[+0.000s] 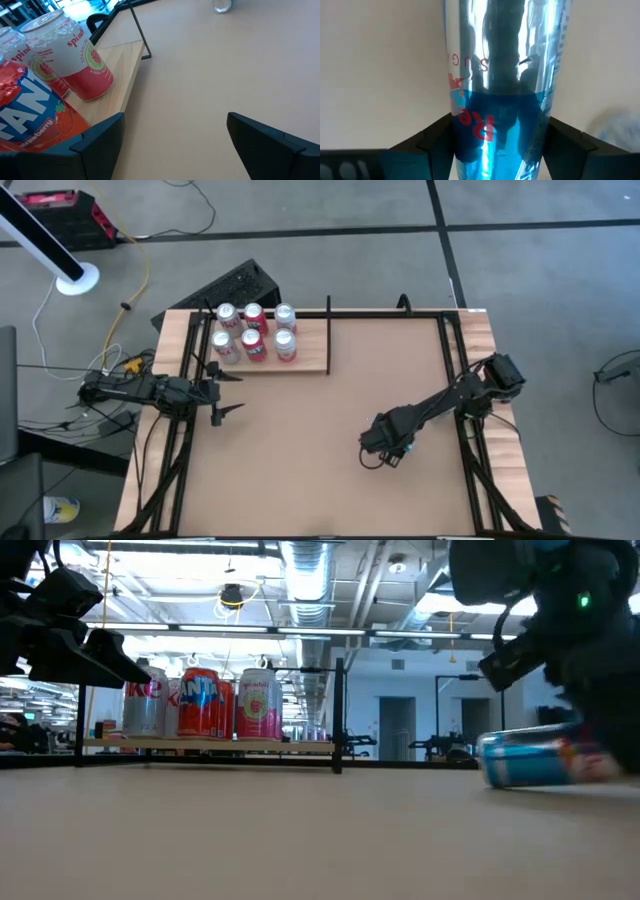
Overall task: Place canned beverage on shelf
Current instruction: Put the bottom blue soda can on the shelf
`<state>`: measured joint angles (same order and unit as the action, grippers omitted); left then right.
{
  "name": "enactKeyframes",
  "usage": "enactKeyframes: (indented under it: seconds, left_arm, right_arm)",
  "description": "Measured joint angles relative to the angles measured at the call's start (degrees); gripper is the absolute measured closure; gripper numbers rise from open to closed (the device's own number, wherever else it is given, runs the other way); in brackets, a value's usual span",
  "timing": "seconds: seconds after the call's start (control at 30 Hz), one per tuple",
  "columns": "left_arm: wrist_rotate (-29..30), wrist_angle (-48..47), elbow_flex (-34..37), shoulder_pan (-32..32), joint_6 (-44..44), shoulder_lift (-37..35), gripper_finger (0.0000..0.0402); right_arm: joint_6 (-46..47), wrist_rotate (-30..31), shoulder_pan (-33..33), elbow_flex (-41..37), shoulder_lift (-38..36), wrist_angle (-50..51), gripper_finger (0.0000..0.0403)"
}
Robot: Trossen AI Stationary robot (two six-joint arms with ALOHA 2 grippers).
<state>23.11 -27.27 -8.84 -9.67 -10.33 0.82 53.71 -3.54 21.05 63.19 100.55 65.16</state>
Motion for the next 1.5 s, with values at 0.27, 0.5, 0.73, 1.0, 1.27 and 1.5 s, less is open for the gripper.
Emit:
enactKeyframes:
  seconds: [0.27, 0.5, 0.73, 1.0, 1.27, 1.5]
  left_arm:
    - [0.00, 0.00, 0.00, 0.00, 0.00, 0.00, 0.0065]
    - [0.00, 0.00, 0.00, 0.00, 0.00, -0.02, 0.0065]
    - [0.00, 0.01, 0.00, 0.01, 0.00, -0.02, 0.0065]
    - [0.00, 0.00, 0.00, 0.01, 0.00, -0.02, 0.0065]
    - [0.00, 0.00, 0.00, 0.00, 0.00, -0.08, 0.0065]
    - [0.00, 0.00, 0.00, 0.00, 0.00, -0.07, 0.0065]
  right_arm:
    - [-1.61, -9.98, -4.40, 16.47, 0.07, 22.92, 0.0137]
    - [6.55, -31.03, -9.44, 26.39, -0.10, 24.92, 0.0137]
    - [11.18, -51.45, -14.15, 24.74, 1.98, 24.84, 0.0138]
    - [7.43, -63.63, -18.52, 17.43, 5.32, 23.20, 0.0138]
    - [-6.23, -68.59, -23.55, 14.57, 12.74, 22.95, 0.0138]
    - [-18.13, -69.89, -25.70, 15.04, 20.77, 23.04, 0.0138]
